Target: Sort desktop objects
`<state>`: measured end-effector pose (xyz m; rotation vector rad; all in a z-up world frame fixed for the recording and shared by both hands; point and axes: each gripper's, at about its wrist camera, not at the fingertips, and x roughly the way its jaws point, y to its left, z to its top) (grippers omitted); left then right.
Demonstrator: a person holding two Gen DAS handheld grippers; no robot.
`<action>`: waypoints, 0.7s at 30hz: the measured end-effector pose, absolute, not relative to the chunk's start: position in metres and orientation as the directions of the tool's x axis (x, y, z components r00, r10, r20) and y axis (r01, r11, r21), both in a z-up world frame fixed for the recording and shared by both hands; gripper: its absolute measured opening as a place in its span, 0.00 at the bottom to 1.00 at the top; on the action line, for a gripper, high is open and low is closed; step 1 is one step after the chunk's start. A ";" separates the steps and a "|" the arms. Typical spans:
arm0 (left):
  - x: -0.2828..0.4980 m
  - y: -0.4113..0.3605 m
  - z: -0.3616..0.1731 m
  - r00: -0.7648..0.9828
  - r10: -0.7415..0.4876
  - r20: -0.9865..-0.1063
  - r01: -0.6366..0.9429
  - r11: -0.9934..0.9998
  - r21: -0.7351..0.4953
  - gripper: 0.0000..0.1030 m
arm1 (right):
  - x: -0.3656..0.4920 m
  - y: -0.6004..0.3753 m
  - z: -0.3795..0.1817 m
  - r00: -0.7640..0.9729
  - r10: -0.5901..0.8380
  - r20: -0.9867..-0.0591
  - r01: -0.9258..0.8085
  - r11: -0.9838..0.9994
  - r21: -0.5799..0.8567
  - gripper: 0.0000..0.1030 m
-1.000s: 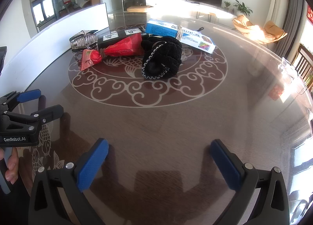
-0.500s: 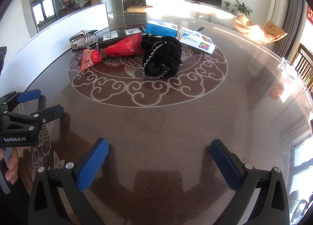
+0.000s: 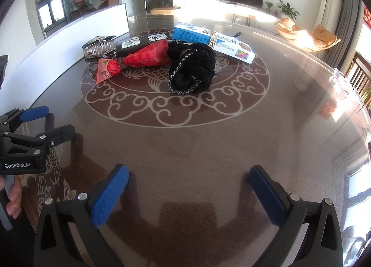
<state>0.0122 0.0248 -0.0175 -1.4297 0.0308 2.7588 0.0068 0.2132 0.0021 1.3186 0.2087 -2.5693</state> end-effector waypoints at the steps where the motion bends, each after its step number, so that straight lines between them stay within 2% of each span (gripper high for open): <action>1: 0.012 0.025 -0.017 -0.576 0.021 -0.817 -0.039 -0.999 0.002 1.00 | 0.007 0.213 0.002 -0.561 -0.152 -0.814 0.281 -0.960 -0.015 1.00; 14: 0.013 0.025 -0.017 -0.575 0.021 -0.818 -0.038 -0.999 0.001 1.00 | 0.007 0.213 0.002 -0.561 -0.151 -0.814 0.281 -0.960 -0.015 1.00; 21: 0.017 0.000 -0.015 -0.571 -0.045 -0.820 0.081 -0.997 -0.002 1.00 | 0.007 0.213 0.002 -0.561 -0.151 -0.814 0.280 -0.960 -0.015 1.00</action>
